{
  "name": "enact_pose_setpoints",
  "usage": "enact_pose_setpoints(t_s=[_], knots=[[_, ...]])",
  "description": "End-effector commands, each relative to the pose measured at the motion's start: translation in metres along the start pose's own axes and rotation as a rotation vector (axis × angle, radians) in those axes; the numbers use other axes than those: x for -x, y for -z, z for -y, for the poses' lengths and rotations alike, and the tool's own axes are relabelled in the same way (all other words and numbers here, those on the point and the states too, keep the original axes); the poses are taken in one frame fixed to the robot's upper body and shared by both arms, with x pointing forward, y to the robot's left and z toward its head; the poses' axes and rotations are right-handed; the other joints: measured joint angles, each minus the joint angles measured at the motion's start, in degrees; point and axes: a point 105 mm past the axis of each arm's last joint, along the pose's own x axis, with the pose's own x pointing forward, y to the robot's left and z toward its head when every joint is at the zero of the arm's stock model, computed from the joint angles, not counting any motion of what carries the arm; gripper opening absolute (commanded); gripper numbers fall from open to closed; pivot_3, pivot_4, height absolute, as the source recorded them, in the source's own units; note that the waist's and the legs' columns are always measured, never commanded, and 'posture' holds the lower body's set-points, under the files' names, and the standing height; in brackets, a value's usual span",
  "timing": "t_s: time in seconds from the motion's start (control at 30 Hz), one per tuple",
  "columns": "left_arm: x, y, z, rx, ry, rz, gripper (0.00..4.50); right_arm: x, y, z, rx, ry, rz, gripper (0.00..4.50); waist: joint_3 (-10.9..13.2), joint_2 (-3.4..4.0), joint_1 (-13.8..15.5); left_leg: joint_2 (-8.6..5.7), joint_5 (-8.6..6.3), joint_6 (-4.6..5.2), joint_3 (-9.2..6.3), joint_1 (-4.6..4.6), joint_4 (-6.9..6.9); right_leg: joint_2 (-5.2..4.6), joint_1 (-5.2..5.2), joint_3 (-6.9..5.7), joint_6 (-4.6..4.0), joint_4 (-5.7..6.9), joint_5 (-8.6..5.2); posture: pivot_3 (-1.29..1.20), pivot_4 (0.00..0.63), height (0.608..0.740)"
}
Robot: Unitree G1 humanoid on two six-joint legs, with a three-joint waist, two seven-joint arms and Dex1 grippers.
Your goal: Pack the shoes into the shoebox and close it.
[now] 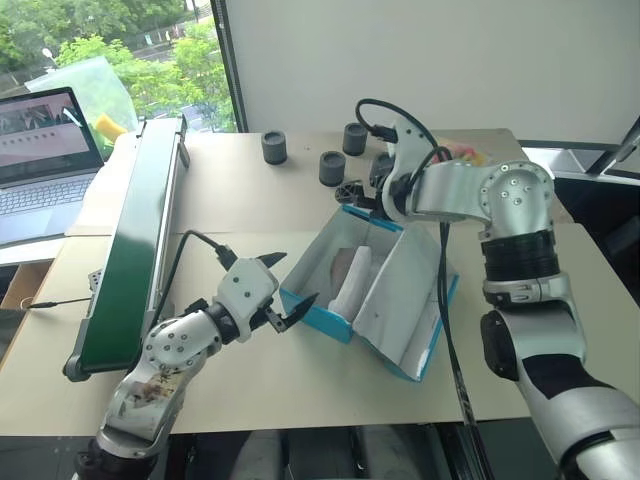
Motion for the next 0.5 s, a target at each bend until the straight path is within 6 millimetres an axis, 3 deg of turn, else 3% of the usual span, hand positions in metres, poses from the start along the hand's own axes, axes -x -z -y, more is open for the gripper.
enact_pose_setpoints(t_s=[0.03,0.2,0.3,0.5], knots=[[0.009,-0.004,-0.040,0.024,-0.278,0.020,4.50,0.024,-0.024,-0.057,0.379,-0.276,0.262,4.44,0.0,0.00,0.0,0.00,0.00,0.00,-0.02,-0.03,0.00,0.00,-0.03,-0.02,0.00,0.00,0.00,0.00,0.150,0.740],[0.038,0.006,-0.084,0.124,-0.658,-0.010,4.50,0.042,0.016,-0.071,0.560,-0.557,0.327,4.44,0.0,-0.05,0.1,0.03,-0.03,0.03,-0.21,-0.01,0.03,-0.01,0.15,-0.20,0.03,-0.21,0.03,0.00,0.150,0.740],[0.082,0.021,-0.116,0.209,-1.017,-0.068,4.50,0.051,0.058,-0.070,0.718,-0.688,0.274,4.44,0.0,-0.06,0.5,-0.03,-0.03,0.02,-0.21,-0.03,0.15,-0.08,0.16,-0.17,0.08,-0.19,0.13,0.00,0.150,0.740],[0.111,0.030,-0.126,0.213,-1.141,-0.129,4.50,0.041,0.077,-0.073,0.618,-0.736,0.298,4.44,0.0,-0.09,0.5,0.00,-0.01,-0.01,-0.22,0.06,0.13,-0.03,0.14,-0.11,0.03,-0.06,0.17,0.00,0.150,0.740]])
